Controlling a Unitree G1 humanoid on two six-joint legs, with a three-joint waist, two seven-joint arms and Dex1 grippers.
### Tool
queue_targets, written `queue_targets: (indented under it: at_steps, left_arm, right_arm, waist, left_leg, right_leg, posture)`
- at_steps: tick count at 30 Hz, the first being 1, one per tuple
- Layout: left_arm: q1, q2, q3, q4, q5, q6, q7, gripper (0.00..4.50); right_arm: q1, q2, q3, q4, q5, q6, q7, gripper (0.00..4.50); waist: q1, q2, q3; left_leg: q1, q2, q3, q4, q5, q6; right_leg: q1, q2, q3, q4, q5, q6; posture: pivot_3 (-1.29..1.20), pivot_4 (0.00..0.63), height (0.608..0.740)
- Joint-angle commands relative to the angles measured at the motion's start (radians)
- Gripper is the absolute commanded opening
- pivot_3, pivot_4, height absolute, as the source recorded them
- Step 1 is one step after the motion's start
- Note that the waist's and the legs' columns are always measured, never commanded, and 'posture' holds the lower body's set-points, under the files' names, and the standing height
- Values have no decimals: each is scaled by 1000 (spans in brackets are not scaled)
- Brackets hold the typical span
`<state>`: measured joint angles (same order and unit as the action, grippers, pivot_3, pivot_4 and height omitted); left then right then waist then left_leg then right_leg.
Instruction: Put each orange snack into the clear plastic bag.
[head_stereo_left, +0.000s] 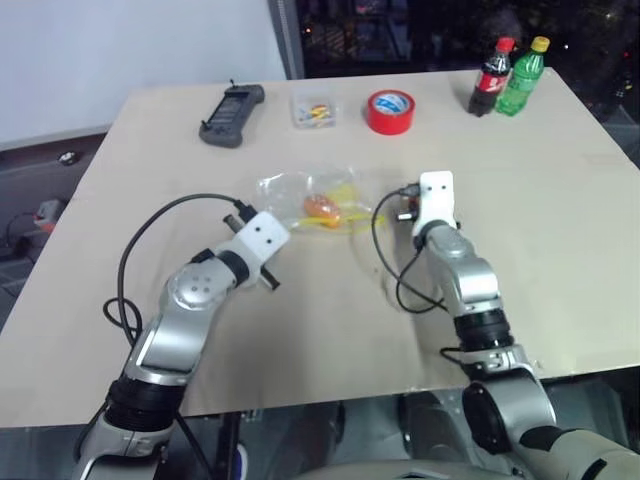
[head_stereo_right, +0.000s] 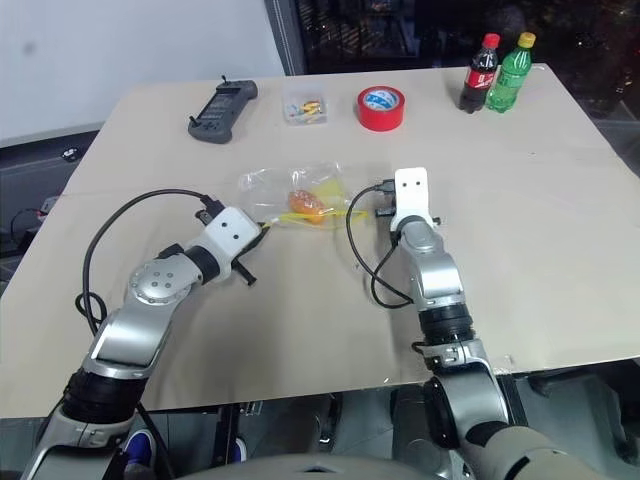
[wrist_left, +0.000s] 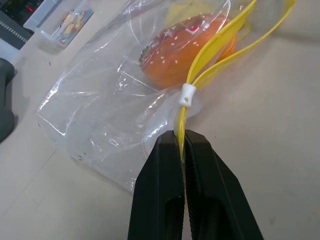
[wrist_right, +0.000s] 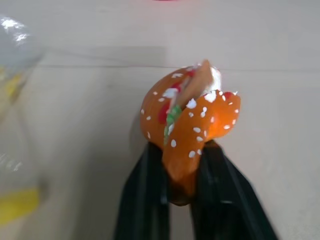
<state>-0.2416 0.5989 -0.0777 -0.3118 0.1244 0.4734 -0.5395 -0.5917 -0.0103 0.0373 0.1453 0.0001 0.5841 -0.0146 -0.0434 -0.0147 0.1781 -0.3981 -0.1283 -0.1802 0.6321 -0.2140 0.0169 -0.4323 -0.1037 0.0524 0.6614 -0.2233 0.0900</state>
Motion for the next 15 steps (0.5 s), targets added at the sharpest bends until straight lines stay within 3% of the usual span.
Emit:
queue_targets:
  at_steps: [1,5,8,15]
  left_arm:
    - [-1,0,31,-51,-8,0,11,0]
    - [-7,-4,37,-50,-22,13,8,0]
    - [-14,-4,37,-52,-28,21,4,0]
    - [-3,7,44,-94,-69,-2,-28,0]
  right_arm:
    - [75,-79,55,-207,67,15,190,132]
    - [216,-235,91,-484,272,112,490,132]
    - [254,-299,104,-585,358,157,582,132]
    - [188,-270,184,-494,324,136,567,132]
  waist:
    - [2,0,0]
    - [4,0,0]
    - [-1,0,0]
    - [3,0,0]
  left_leg:
    - [0,0,0,0,0,0]
    - [-1,0,-1,0,-1,1]
    - [0,0,-1,0,-2,4]
    - [1,2,-1,1,-2,4]
  right_leg:
    - [0,0,0,0,0,0]
    - [1,0,-1,-1,0,0]
    - [1,0,-1,-1,0,0]
    - [1,1,-1,-1,0,1]
  posture:
    - [0,150,740]
    - [0,150,740]
    - [0,150,740]
    - [0,150,740]
